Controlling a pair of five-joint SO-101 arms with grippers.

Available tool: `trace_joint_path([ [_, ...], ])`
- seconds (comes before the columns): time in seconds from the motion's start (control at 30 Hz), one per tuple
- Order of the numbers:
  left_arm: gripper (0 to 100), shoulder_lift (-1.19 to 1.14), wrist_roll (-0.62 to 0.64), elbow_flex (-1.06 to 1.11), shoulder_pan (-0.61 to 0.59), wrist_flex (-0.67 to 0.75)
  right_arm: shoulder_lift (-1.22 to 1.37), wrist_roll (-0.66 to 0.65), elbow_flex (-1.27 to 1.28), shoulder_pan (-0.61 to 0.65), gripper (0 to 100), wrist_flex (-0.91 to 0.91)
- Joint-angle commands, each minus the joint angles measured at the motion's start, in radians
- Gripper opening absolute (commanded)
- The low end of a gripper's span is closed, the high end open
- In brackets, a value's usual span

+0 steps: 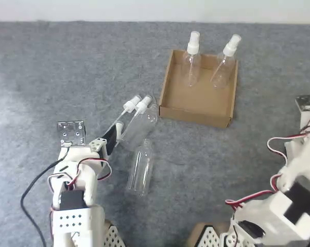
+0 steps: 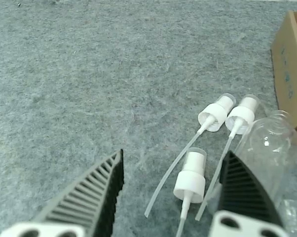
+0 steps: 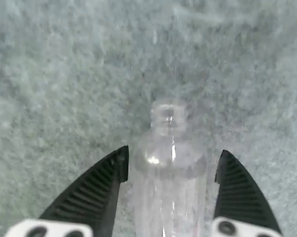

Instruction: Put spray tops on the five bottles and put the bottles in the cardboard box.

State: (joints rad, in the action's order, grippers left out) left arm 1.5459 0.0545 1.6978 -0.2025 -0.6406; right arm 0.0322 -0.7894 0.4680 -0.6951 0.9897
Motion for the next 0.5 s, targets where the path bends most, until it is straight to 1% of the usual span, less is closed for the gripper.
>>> trace_joint_path([
  [0.0,30,-0.006,-0.009,-0.007,0.000,-0.005,-0.010,0.018,-0.061,0.013,24.3,0.007],
  [0.13,30,-0.006,-0.009,-0.007,0.000,-0.005,-0.008,0.003,-0.060,0.012,24.2,0.008],
  [0.23,30,-0.006,-0.009,-0.007,0.000,-0.005,-0.008,-0.068,-0.049,0.008,24.2,0.035],
  [0.47,30,-0.006,-0.009,-0.007,0.000,-0.005,0.033,-0.075,-0.025,0.005,24.1,0.005],
])
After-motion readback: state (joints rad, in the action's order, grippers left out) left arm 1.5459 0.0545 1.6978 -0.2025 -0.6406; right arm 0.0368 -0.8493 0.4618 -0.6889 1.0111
